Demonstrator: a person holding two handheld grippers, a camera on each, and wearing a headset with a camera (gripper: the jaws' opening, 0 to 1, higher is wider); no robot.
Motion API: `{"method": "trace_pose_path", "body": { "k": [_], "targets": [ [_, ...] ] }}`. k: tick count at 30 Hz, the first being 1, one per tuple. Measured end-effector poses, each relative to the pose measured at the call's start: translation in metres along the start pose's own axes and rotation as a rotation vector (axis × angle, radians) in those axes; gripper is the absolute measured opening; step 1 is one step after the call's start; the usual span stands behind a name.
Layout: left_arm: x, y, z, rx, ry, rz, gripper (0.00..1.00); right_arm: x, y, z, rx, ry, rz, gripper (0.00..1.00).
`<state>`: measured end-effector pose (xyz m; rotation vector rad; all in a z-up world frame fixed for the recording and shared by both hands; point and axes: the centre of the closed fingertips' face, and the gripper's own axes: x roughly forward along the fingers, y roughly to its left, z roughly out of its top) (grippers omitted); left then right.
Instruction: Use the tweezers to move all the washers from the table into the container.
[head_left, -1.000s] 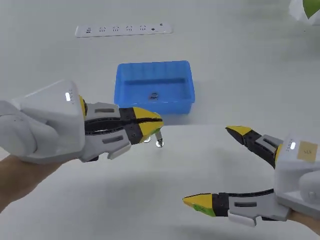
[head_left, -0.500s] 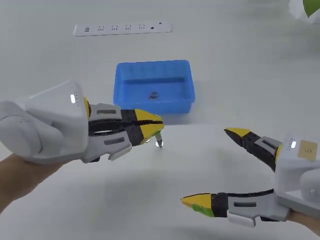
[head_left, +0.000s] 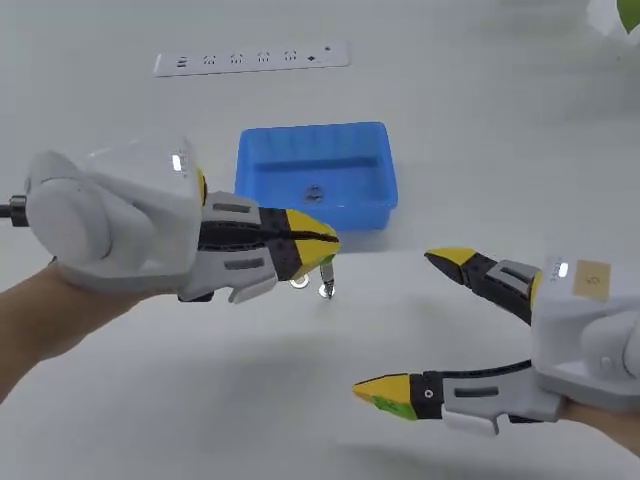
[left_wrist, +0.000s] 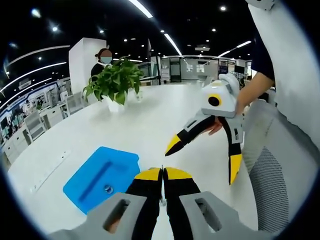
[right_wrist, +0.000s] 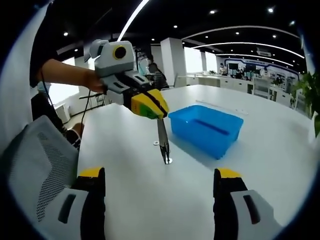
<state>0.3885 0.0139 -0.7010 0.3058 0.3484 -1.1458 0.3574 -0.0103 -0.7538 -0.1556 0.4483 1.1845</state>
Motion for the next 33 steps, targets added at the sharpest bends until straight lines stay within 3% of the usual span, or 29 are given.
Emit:
{"method": "trace_pose_path", "body": {
  "k": [6, 10, 13, 19, 26, 33],
  "targets": [
    [-0.001, 0.003, -0.001, -0.017, 0.003, -0.010, 0.05, 0.013, 0.000, 0.014, -0.034, -0.001, 0.075, 0.75],
    [-0.002, -0.001, -0.001, -0.017, 0.009, -0.029, 0.05, 0.019, 0.008, 0.013, -0.081, 0.057, 0.184, 0.63],
    [-0.004, -0.001, -0.002, -0.031, 0.011, -0.032, 0.05, 0.021, 0.008, 0.010, -0.141, 0.104, 0.228, 0.60],
    [-0.004, 0.002, -0.002, -0.053, 0.014, -0.031, 0.05, 0.039, -0.001, 0.016, -0.160, 0.118, 0.256, 0.51],
    [-0.002, 0.001, -0.002, -0.067, 0.012, -0.044, 0.05, 0.056, 0.000, 0.016, -0.189, 0.149, 0.328, 0.30],
    [-0.003, -0.001, -0.002, -0.076, 0.015, -0.050, 0.05, 0.060, 0.008, 0.010, -0.227, 0.196, 0.389, 0.24]
  ]
}}
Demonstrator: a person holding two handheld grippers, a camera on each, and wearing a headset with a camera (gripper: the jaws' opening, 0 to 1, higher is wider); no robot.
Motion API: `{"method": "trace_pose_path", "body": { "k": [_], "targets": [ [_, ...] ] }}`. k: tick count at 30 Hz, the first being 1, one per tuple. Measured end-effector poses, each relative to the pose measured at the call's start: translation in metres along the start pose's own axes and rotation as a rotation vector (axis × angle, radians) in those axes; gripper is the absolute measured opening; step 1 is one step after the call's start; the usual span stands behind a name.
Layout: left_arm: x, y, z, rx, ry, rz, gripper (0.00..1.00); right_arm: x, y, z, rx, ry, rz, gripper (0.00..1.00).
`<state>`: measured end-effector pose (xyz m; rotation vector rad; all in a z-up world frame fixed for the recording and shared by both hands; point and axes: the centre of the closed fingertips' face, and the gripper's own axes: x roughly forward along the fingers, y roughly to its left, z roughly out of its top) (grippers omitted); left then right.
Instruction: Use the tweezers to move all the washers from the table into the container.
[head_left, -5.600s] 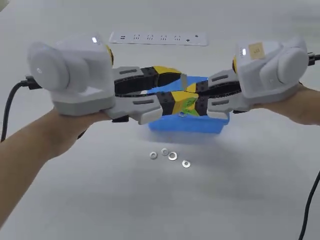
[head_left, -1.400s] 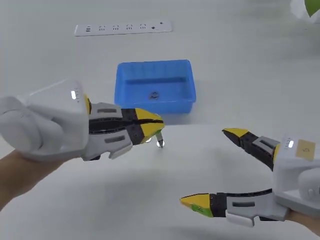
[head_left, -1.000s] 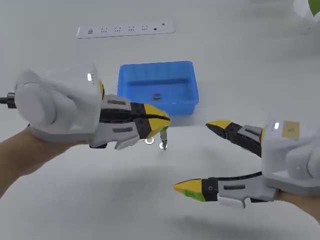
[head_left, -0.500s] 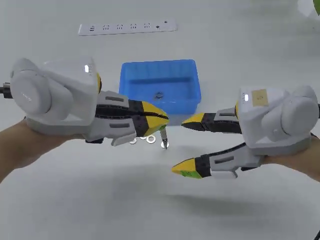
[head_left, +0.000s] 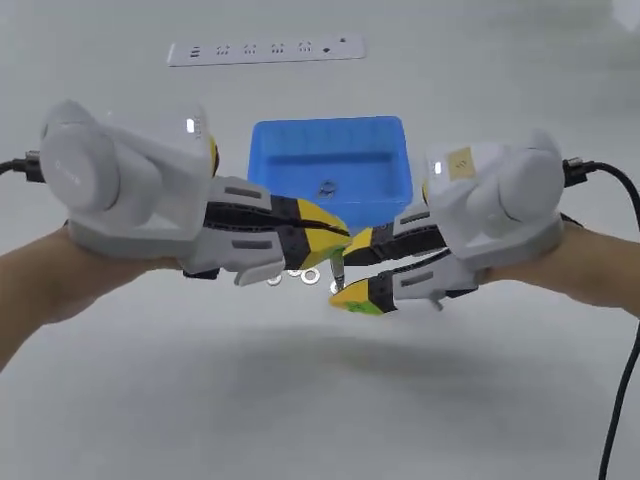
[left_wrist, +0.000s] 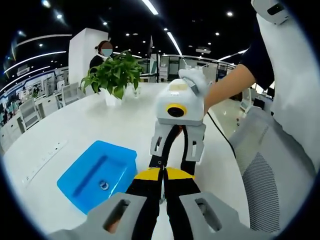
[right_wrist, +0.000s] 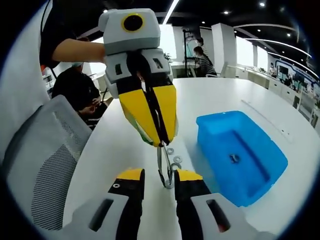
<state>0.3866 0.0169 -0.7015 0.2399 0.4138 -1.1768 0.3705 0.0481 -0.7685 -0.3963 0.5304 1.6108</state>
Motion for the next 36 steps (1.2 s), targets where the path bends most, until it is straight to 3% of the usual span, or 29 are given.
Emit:
{"method": "trace_pose_path", "body": {
  "k": [13, 20, 24, 32, 36],
  "targets": [
    [0.0004, -0.0010, -0.0005, -0.002, 0.000, -0.006, 0.05, 0.0048, -0.0059, -0.0025, -0.009, 0.017, 0.020, 0.13],
    [0.0010, -0.0047, -0.0010, 0.011, 0.006, -0.014, 0.05, 0.0042, -0.0028, -0.0033, -0.025, 0.012, 0.051, 0.11],
    [0.0025, -0.0051, -0.0004, 0.020, 0.010, -0.013, 0.05, 0.0034, -0.0017, -0.0031, -0.091, 0.021, 0.043, 0.10],
    [0.0040, -0.0066, -0.0004, 0.023, 0.008, -0.023, 0.05, 0.0027, -0.0031, -0.0035, -0.101, 0.035, 0.032, 0.11],
    [0.0039, -0.0064, -0.0006, 0.025, 0.010, -0.025, 0.05, 0.0022, -0.0045, -0.0015, -0.071, 0.018, 0.038, 0.12]
  ]
}}
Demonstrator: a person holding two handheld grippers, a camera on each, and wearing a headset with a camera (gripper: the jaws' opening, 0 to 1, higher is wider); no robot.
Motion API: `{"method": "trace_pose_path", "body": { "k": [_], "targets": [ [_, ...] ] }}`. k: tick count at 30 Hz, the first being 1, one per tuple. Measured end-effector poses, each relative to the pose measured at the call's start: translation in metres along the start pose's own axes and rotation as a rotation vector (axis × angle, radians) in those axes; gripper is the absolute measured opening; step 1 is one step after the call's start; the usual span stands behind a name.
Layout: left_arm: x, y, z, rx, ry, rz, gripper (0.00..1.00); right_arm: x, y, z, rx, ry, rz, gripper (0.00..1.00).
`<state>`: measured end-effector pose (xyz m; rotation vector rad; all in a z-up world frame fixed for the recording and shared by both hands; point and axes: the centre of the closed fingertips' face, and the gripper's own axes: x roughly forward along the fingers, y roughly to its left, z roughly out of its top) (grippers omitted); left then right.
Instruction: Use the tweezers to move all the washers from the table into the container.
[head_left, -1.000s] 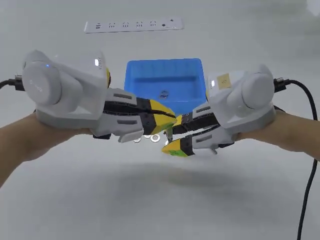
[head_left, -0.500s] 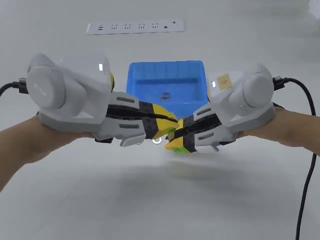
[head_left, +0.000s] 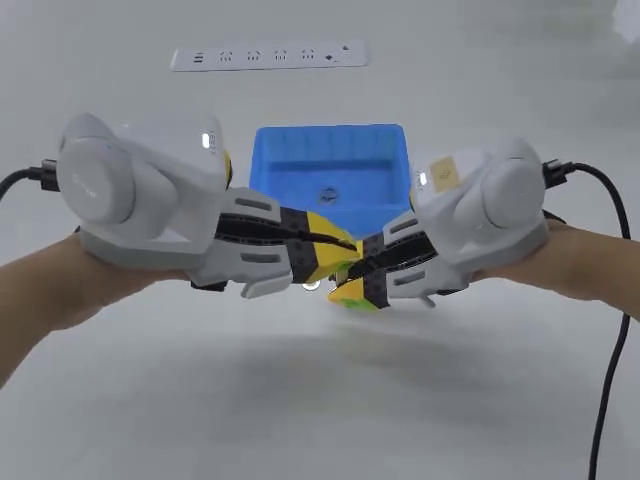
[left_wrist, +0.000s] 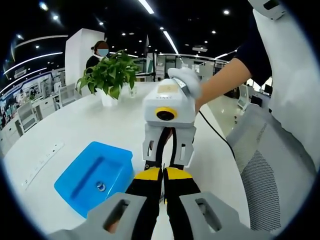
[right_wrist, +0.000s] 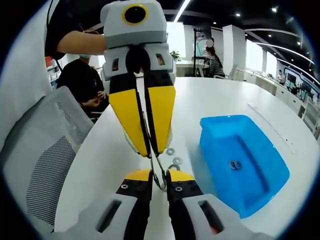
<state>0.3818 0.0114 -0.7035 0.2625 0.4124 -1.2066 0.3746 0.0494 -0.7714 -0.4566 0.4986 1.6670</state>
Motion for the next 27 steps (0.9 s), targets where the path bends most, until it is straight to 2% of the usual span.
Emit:
{"method": "trace_pose_path", "body": {
  "k": [3, 12, 16, 19, 23, 27],
  "targets": [
    [0.000, 0.001, 0.000, -0.004, -0.001, 0.002, 0.05, 0.000, 0.000, 0.003, 0.012, -0.016, 0.001, 0.12],
    [0.001, 0.004, -0.001, -0.014, 0.006, 0.021, 0.06, 0.001, -0.002, 0.003, -0.044, -0.011, -0.026, 0.09],
    [0.001, 0.004, -0.006, -0.005, 0.032, 0.029, 0.07, 0.003, 0.000, 0.004, -0.053, -0.018, -0.038, 0.09],
    [0.002, 0.001, -0.019, 0.021, 0.090, 0.029, 0.10, 0.004, 0.001, 0.005, -0.073, -0.023, -0.046, 0.09],
    [0.002, -0.002, -0.018, 0.013, 0.080, 0.017, 0.14, 0.004, 0.002, 0.005, -0.078, -0.029, -0.050, 0.09],
    [0.001, 0.000, -0.015, 0.004, 0.065, 0.026, 0.16, 0.004, 0.001, 0.005, -0.077, -0.033, -0.055, 0.09]
  ]
}}
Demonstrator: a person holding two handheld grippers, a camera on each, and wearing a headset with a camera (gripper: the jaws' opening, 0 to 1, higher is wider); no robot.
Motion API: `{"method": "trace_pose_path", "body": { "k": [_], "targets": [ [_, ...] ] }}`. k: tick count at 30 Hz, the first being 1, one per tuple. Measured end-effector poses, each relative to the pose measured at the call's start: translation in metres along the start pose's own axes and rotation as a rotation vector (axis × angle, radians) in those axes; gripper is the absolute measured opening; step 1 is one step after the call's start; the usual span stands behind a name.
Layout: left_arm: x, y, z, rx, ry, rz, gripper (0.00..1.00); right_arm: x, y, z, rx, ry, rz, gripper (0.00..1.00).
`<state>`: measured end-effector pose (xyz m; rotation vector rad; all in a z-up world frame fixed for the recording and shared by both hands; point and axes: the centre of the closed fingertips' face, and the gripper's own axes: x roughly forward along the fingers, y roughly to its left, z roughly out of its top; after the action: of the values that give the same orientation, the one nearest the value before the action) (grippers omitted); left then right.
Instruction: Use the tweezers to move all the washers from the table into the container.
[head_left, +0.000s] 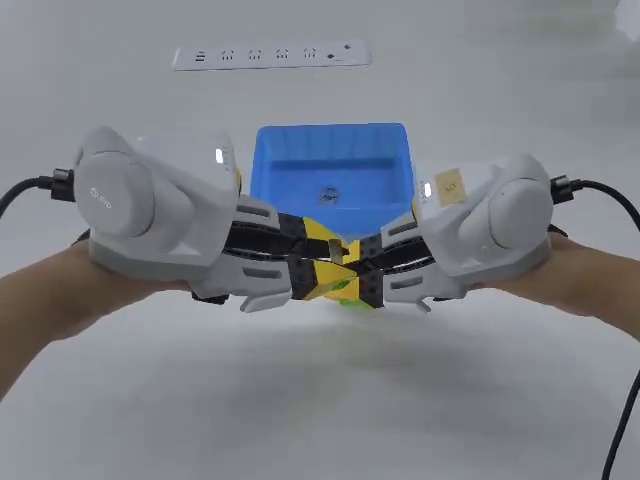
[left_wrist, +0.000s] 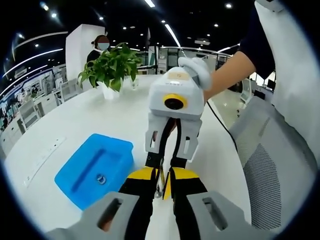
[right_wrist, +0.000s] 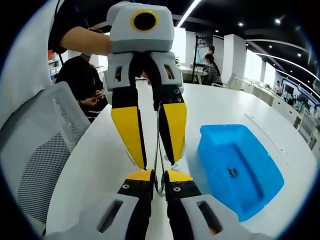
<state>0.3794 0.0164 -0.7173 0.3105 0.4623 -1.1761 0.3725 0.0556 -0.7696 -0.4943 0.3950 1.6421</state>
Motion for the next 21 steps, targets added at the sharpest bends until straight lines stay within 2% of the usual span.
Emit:
{"method": "trace_pose_path", "body": {
  "k": [4, 8, 10, 16, 21],
  "targets": [
    [-0.002, 0.001, 0.002, -0.010, -0.012, 0.007, 0.18, -0.001, -0.001, 0.000, 0.008, -0.006, -0.007, 0.09],
    [-0.007, 0.000, 0.000, 0.004, -0.004, 0.026, 0.21, -0.002, -0.003, 0.002, 0.012, -0.011, -0.014, 0.09],
    [-0.010, -0.001, 0.000, -0.008, -0.008, 0.037, 0.22, -0.003, -0.004, 0.003, 0.016, -0.014, -0.020, 0.09],
    [-0.027, -0.002, -0.001, -0.032, -0.038, 0.094, 0.26, -0.010, -0.006, 0.012, 0.019, -0.024, -0.038, 0.09],
    [-0.045, -0.003, -0.011, -0.083, -0.046, 0.139, 0.33, -0.019, -0.007, 0.020, 0.016, -0.036, -0.050, 0.09]
  ]
}}
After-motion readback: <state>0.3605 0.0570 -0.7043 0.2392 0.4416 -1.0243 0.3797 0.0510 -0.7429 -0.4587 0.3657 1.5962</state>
